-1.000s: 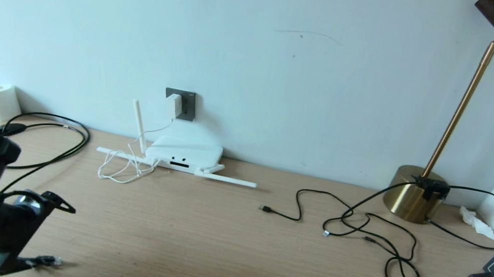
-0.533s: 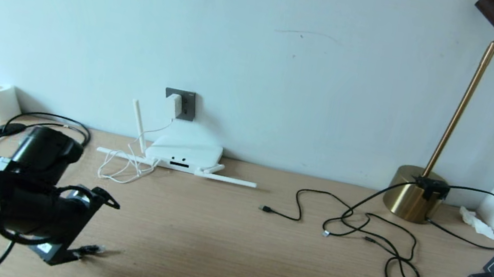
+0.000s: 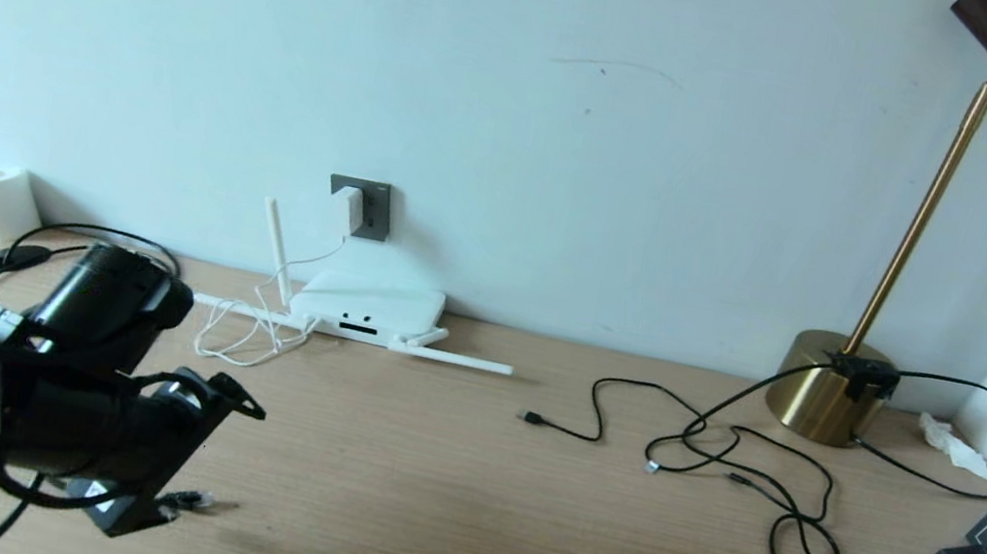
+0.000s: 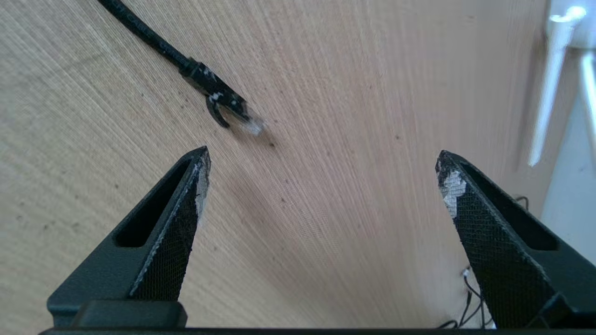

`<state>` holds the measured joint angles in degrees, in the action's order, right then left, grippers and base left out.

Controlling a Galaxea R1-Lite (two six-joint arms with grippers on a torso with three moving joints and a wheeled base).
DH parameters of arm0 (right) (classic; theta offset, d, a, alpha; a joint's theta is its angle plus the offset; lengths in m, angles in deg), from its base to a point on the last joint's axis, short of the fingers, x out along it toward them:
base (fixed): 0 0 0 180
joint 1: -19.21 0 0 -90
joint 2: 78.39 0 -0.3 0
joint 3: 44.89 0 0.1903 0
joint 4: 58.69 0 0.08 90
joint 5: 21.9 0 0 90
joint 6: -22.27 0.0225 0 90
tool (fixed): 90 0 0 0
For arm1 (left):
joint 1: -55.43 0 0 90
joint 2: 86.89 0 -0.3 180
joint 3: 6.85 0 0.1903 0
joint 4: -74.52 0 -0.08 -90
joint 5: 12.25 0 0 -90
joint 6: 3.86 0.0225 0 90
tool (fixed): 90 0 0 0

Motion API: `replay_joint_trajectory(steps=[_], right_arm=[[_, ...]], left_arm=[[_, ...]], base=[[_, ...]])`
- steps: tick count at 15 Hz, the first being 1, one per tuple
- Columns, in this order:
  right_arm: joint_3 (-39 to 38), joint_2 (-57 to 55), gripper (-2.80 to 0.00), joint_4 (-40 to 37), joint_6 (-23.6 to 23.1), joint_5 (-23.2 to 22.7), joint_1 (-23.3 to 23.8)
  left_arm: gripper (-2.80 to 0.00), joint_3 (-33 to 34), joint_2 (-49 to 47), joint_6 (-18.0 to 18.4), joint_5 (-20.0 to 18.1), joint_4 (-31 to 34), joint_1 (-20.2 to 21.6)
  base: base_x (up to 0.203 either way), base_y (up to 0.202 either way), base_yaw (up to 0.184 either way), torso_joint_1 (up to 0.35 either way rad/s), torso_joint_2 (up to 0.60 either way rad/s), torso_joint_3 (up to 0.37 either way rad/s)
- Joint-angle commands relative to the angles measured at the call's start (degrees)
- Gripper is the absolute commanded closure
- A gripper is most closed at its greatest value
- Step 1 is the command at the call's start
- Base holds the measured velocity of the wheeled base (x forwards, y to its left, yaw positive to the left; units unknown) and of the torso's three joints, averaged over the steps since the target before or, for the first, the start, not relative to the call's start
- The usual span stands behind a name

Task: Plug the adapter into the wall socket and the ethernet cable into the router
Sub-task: Pick up cable

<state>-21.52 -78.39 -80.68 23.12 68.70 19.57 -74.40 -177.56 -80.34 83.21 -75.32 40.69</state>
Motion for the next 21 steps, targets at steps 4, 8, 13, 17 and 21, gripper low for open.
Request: replay_joint_trajectory(steps=[4,8,13,17,21], right_arm=[[-0.70,0.00,0.00,0.03,0.03,0.02,0.00],[-0.70,0.00,0.00,0.03,0.03,0.02,0.00],[-0.70,0.00,0.00,0.03,0.03,0.02,0.00],[-0.70,0.00,0.00,0.03,0.03,0.02,0.00],[-0.70,0.00,0.00,0.03,0.03,0.02,0.00]], left_arm=[[-2.80,-5.90,13.77,10.13,1.63,10.38,0.62],[-2.80,-4.14,22.29,45.71,2.80,12.88,7.93],[-2.80,-1.64,24.02,80.61,-5.65,12.64,13.99],[-2.80,-1.25,17.98,96.16,-6.60,11.85,14.39],[-2.80,-2.26,13.25,120.01,-6.74,7.61,14.91]], base=[[0.000,0.000,0.000,0.000,0.00,0.000],[0.000,0.000,0.000,0.000,0.00,0.000],[0.000,0.000,0.000,0.000,0.00,0.000],[0.000,0.000,0.000,0.000,0.00,0.000],[0.000,0.000,0.000,0.000,0.00,0.000]])
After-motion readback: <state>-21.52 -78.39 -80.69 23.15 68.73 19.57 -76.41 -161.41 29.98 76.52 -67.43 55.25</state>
